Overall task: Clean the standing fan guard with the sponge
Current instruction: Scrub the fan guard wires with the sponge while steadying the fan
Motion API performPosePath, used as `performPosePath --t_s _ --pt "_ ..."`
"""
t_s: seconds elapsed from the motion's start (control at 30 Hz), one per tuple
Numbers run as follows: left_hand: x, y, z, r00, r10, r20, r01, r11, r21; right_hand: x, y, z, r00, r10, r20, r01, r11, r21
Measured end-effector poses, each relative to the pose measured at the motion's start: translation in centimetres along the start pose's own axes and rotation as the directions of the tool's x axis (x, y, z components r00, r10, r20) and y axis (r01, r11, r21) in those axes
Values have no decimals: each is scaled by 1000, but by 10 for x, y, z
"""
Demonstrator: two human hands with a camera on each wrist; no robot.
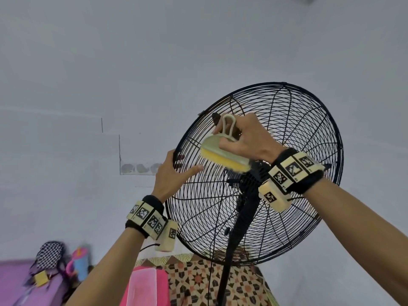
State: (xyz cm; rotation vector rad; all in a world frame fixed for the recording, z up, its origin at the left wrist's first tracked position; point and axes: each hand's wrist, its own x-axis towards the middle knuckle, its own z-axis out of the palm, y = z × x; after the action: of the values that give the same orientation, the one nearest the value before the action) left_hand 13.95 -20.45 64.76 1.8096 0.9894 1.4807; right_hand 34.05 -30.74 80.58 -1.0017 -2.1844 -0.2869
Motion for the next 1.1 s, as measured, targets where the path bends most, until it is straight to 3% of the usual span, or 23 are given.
performPosePath --t_s 0.1,0.27,0.4,0.53,0.6,0.7,0.87,1.0,1.1 --pt "0 1 0 1000 -6 0 6 1000 5 -7 2 8 999 -23 -38 25 997 77" --pt "1 2 -1 1000 2 11 -2 1000 31 -23 14 5 996 -87 33 88 994 -58" --pt "4 1 -3 999 4 36 -6 999 51 -38 13 8 981 -179 -77 176 983 -47" --pt "5 0 -5 998 5 58 -10 997 81 -65 28 28 919 -393 46 386 865 -322" --pt "6 0 -5 998 5 60 -10 996 83 -83 39 31 927 -367 81 369 845 -387" --pt "7 0 -5 998 2 55 -8 996 93 -101 47 30 934 -356 25 332 841 -428" --pt "5 0 -3 999 14 30 -17 995 100 -109 45 41 897 -442 14 385 767 -513" --pt "6 -1 -4 999 17 41 -21 996 91 -115 47 41 933 -351 -73 272 825 -496" --pt "5 -1 -4 999 26 40 -30 995 95 -125 51 46 916 -383 -119 280 823 -495"
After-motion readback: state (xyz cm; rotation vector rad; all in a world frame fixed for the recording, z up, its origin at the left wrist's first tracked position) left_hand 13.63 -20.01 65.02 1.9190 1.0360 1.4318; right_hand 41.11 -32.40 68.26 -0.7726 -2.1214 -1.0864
